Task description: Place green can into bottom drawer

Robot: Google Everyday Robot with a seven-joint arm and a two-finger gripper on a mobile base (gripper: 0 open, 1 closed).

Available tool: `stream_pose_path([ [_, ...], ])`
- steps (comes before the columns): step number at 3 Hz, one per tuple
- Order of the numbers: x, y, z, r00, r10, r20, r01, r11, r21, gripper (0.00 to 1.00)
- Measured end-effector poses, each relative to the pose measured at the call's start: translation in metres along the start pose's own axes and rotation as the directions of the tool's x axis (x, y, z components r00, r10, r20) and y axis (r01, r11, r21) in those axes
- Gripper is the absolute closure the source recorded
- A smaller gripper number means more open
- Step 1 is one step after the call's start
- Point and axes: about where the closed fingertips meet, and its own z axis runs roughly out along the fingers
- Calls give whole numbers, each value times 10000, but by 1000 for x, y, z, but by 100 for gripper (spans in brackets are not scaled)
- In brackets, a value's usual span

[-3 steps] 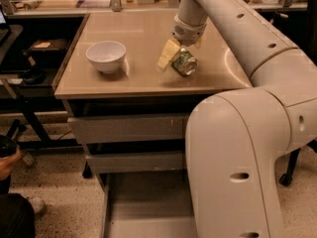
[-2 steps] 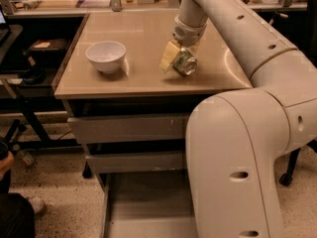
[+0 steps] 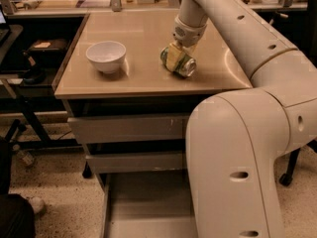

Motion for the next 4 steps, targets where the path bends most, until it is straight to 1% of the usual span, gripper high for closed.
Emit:
stream_pose_path([
  [1,0,0,0,10000,0,0,0,10000,0,88],
  [2,0,0,0,10000,0,0,0,10000,0,100],
  [3,0,0,0,9999,-12,119,12,10000,7,100],
  [4,15,3,-11,9999,44,157,-46,9999,123,100],
])
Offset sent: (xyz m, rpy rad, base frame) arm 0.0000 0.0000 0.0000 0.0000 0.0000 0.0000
